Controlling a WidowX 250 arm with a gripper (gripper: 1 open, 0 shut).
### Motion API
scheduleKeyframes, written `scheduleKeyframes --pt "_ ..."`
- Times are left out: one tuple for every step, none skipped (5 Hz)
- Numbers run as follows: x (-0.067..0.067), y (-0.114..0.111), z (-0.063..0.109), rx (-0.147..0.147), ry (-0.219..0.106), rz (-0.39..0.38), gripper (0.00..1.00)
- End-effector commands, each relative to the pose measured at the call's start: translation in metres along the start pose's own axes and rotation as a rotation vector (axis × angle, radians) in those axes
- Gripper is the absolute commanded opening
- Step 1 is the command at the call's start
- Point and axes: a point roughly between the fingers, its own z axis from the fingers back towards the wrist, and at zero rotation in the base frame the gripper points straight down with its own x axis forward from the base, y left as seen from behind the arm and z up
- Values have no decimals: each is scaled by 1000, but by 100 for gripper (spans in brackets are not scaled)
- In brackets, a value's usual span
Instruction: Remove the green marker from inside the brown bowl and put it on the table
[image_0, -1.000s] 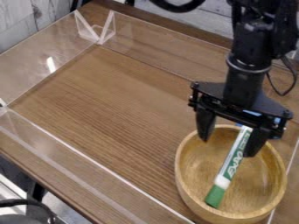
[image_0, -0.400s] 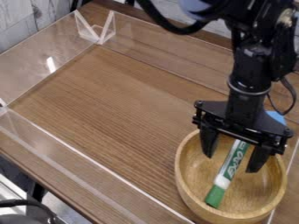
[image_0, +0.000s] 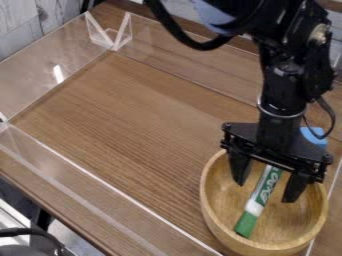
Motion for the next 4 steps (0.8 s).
scheduleKeyframes --pt "5 -3 7 -16 -46 -9 100" --pt "5 -3 6 -14 -59 -16 100" --pt "5 -3 7 -14 -73 -23 100" --pt "4 -4 9 -14 -86 -31 100"
